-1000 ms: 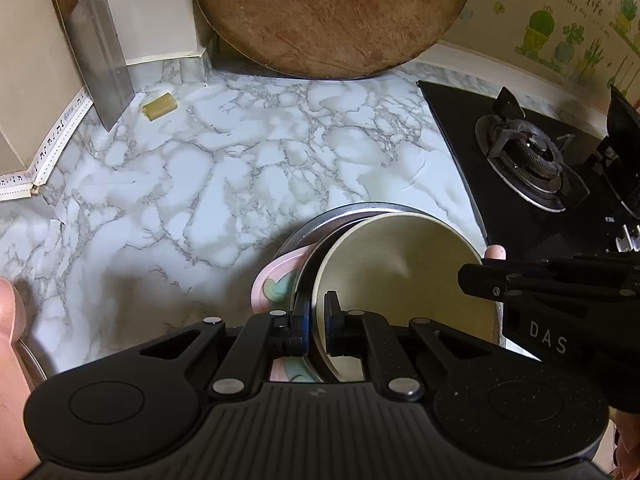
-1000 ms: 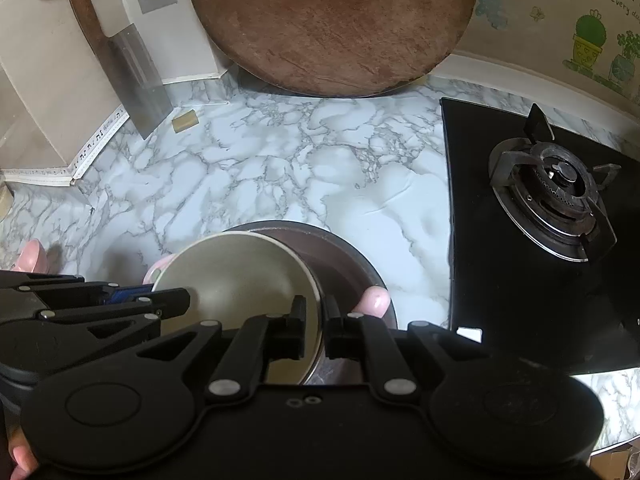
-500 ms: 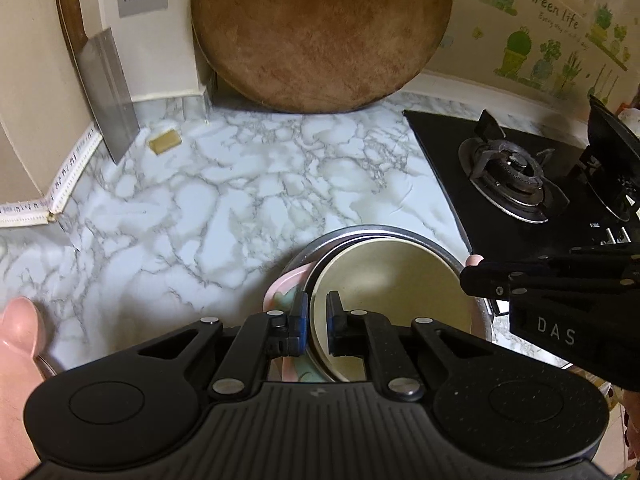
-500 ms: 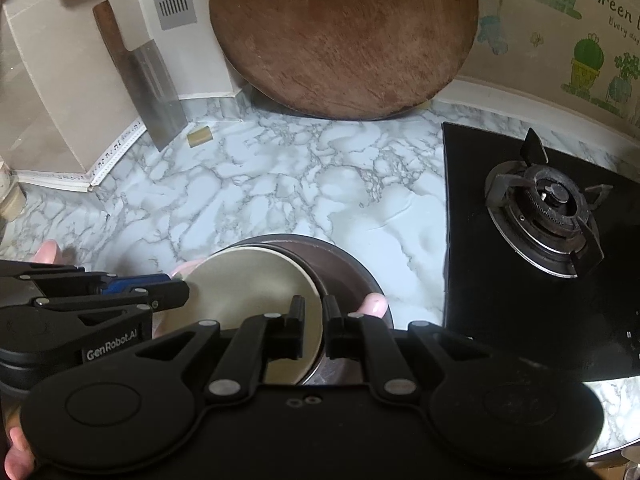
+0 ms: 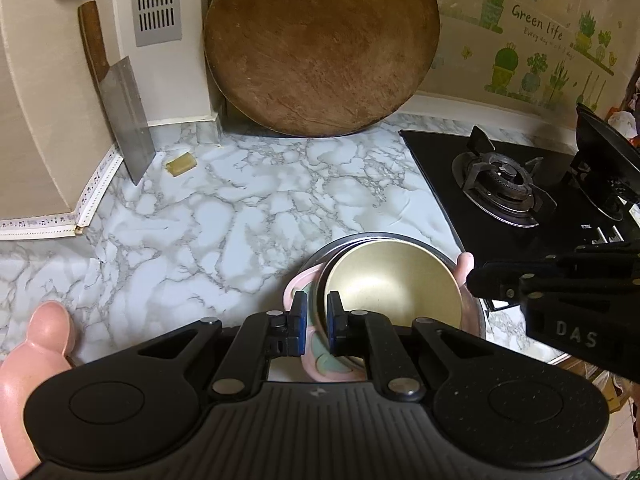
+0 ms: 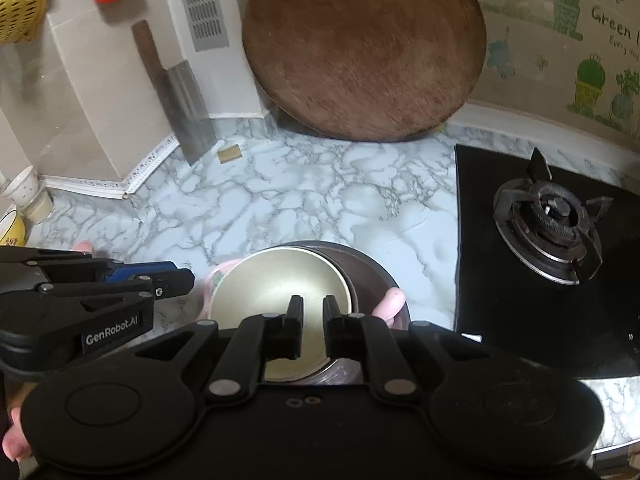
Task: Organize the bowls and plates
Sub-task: 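Lower the cream bowl into the pink pot and open both grippers, then move both grippers to the steel bowl rim and close them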
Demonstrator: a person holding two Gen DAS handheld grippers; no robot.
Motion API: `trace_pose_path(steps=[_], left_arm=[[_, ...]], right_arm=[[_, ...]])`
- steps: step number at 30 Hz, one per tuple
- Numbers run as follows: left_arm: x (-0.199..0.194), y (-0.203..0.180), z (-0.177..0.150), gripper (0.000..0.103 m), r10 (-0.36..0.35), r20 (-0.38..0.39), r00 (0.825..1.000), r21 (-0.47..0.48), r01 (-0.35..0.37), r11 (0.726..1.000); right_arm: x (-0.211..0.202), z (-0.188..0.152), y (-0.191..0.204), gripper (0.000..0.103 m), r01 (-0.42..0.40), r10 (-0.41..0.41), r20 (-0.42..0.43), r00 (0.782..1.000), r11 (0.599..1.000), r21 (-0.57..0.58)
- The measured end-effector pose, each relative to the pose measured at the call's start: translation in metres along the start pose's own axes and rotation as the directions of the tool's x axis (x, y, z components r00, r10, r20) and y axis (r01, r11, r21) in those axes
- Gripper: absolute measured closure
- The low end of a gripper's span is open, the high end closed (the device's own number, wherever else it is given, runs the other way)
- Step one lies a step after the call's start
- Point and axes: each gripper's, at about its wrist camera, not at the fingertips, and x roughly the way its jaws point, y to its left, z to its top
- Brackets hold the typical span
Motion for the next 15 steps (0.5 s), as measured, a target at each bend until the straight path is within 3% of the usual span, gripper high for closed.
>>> trace_pose_path(steps=[4, 8, 12, 15], left_arm=[[-0.008, 0.007, -0.006, 0.089, -0.007, 0.007, 1.0, -0.008, 0.007, 1.0], [-0.017, 0.012, -0.012, 0.042, -0.019, 0.036, 0.999, -0.02, 0.02, 1.0], [-0.023, 0.017, -0.017, 0.04, -0.025, 0.049, 0.998, -0.014, 0.026, 1.0], [-0.025, 0.024, -0.02, 0.027, -0.027, 0.057, 0.998, -0.013, 0.028, 1.0]], right_arm=[[-0.008, -0.005, 0.003, 0.093, -0.016, 0.016, 0.021, 1.0, 1.0, -0.006], [-0.014, -0.01, 0.01, 0.092, -0.015, 0.016, 0.035, 0.999, 0.999, -0.034], [-0.018, -0.016, 0.015, 0.091, -0.016, 0.018, 0.045, 0.999, 0.999, -0.044], [-0.024, -0.023, 0.015, 0.09, -0.04, 0.043, 0.071, 0.997, 0.998, -0.047]])
